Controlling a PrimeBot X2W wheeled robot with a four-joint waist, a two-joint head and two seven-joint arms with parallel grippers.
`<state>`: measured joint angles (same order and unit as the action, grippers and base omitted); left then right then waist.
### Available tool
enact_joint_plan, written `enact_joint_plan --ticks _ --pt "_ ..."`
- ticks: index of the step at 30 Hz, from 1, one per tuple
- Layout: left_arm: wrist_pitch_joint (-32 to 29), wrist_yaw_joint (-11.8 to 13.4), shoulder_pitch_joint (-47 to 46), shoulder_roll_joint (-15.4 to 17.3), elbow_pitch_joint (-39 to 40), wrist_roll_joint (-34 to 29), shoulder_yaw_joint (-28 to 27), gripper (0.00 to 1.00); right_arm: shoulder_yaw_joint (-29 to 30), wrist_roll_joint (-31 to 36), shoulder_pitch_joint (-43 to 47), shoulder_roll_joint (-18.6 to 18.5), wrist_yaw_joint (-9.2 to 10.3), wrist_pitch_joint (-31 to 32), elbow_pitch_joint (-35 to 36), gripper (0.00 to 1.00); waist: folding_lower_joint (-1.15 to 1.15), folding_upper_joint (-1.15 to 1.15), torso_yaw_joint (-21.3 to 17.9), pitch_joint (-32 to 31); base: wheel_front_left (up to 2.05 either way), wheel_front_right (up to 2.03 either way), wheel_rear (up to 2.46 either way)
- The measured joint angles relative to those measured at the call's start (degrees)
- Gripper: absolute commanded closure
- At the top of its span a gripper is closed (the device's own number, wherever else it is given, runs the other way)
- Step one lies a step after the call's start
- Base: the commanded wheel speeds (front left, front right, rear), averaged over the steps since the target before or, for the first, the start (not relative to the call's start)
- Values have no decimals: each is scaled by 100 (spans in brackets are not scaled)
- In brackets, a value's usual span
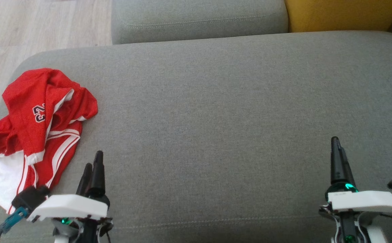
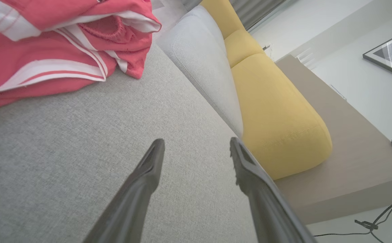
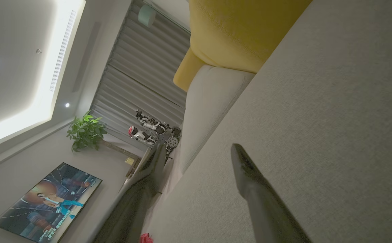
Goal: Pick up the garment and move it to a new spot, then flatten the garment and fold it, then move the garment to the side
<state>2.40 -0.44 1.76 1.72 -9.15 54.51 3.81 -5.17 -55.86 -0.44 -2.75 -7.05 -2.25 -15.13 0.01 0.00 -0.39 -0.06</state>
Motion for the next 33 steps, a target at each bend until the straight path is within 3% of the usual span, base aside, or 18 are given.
enact_joint_plan --ticks 21,33 --pt "334 634 -3 268 523 -1578 693 0 -709 1352 -119 -110 0 -338 118 0 0 0 -27 3 0 0 0" --pt "516 1201 -14 515 738 -2524 1174 0 -980 2279 -205 -156 -1 -538 47 0 0 0 -43 -9 0 0 0"
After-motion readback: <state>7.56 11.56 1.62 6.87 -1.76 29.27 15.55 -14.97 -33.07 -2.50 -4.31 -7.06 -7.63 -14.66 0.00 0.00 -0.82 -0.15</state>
